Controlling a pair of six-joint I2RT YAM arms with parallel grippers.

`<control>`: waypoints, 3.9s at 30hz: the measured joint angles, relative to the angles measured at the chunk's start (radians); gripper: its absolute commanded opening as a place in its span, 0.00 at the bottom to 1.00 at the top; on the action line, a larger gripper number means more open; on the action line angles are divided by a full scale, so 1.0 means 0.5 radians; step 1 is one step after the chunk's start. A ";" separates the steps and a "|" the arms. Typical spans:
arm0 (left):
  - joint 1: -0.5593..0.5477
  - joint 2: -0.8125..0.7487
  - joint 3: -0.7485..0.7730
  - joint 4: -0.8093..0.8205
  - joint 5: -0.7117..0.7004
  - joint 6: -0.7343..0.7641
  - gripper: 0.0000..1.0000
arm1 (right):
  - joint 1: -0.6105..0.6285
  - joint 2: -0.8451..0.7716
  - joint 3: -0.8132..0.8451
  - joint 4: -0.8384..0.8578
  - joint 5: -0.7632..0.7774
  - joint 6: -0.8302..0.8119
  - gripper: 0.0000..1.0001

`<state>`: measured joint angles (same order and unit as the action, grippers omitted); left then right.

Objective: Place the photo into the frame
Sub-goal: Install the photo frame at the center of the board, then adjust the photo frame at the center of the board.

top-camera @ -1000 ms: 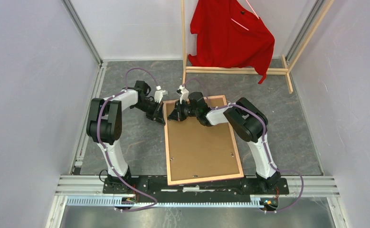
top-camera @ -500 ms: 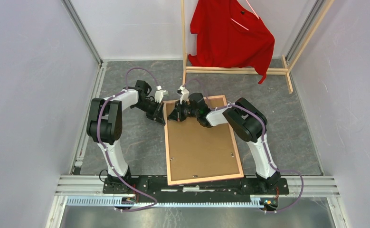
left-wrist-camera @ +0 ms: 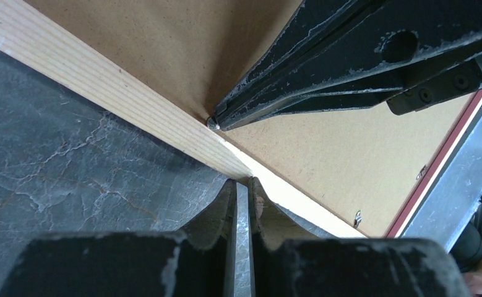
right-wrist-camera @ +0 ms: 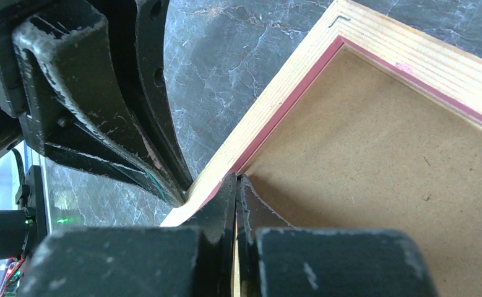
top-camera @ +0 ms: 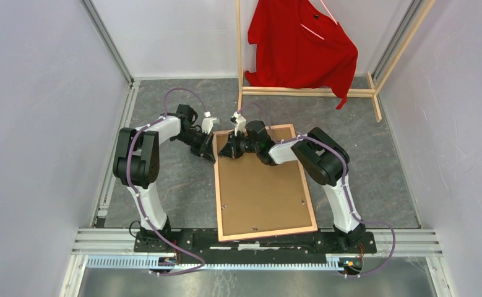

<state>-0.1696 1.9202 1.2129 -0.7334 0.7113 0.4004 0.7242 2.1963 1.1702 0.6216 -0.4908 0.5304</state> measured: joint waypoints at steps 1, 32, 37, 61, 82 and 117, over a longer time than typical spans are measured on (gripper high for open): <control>0.000 0.000 0.001 -0.001 -0.002 0.000 0.12 | 0.000 0.000 0.011 -0.019 -0.007 -0.009 0.00; 0.010 -0.011 0.402 -0.062 -0.231 0.212 0.56 | -0.770 -1.606 -0.637 -1.044 1.031 -0.391 0.94; 0.010 -0.002 0.499 -0.075 -0.282 0.442 0.55 | -0.917 -1.521 -0.843 -1.197 1.079 -0.336 0.95; -0.327 -0.643 -0.622 -0.256 -0.716 0.871 0.53 | -0.375 -0.040 0.668 -1.247 0.837 -0.203 0.89; -0.157 -0.823 0.043 -0.631 -0.510 1.145 0.49 | -0.066 0.031 0.834 -1.202 0.449 -0.224 0.98; 0.582 -0.302 -0.224 -0.048 -0.726 1.149 0.45 | -0.632 -1.727 -1.229 -1.434 0.307 0.146 0.97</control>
<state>0.1215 1.7691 1.1011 -0.7574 0.3481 0.9749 0.4084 1.3327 0.5556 -0.0956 -0.3374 0.6037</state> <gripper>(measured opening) 0.448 0.973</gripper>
